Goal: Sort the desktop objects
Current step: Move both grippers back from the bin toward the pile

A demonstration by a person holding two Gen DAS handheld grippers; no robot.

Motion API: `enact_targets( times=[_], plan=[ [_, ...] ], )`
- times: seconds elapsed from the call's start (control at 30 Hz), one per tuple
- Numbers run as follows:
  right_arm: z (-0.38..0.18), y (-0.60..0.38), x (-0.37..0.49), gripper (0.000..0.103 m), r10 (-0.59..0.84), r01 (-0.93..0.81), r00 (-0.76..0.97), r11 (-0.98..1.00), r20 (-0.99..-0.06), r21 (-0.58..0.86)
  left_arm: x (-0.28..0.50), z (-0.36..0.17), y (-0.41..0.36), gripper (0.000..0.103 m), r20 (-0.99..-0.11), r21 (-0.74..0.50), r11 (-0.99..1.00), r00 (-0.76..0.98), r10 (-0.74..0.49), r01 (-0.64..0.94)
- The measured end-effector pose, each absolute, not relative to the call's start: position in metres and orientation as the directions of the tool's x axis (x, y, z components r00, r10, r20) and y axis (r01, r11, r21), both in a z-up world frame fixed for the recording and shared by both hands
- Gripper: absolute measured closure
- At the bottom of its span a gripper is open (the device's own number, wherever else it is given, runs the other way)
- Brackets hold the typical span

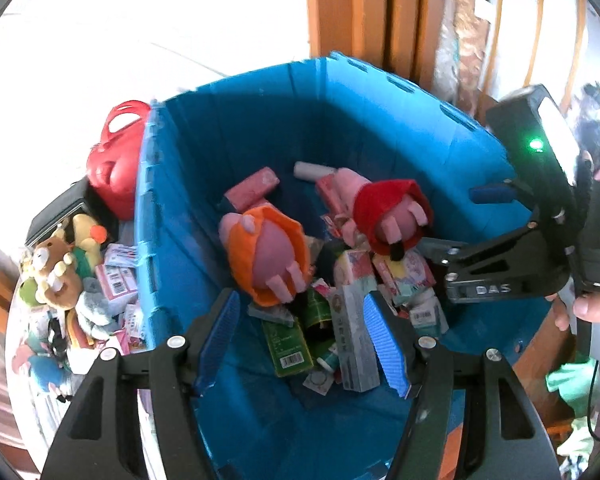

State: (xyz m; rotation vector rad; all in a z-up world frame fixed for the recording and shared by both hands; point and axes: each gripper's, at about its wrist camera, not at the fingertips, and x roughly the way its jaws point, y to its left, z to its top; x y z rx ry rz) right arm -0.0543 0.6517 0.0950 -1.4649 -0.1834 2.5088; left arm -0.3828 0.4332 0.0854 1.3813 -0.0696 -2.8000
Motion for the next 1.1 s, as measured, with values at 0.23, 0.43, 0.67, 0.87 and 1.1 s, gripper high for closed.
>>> enact_targets(
  times=[0.23,0.43,0.67,0.87,1.1],
  plan=[
    [0.107,0.654,-0.042,0.0,0.288,-0.211,-0.544,-0.956,-0.788,-0.204,-0.359,0.104,0.414,0.039,-0.719,0.03,-0.997,-0.691,-0.074,0.076],
    [0.123,0.631,-0.023,0.0,0.282,-0.209,-0.616,-0.959,-0.736,-0.193,-0.333,0.113,0.393,0.039,-0.634,0.066,-0.985,-0.756,-0.166,0.161],
    [0.155,0.56,0.002,0.0,0.209,-0.124,-0.75,-0.976,-0.627,-0.177,-0.3,0.117,0.341,0.039,-0.602,0.005,-0.973,-0.776,-0.187,0.231],
    [0.162,0.503,0.0,0.0,0.145,-0.06,-0.787,-0.985,-0.599,-0.159,-0.27,0.105,0.294,0.039,-0.613,0.003,-0.961,-0.759,-0.22,0.277],
    [0.16,0.427,-0.015,0.0,0.045,0.04,-0.814,-0.99,-0.579,-0.132,-0.233,0.08,0.218,0.039,-0.63,-0.011,-0.93,-0.724,-0.28,0.369]
  ],
)
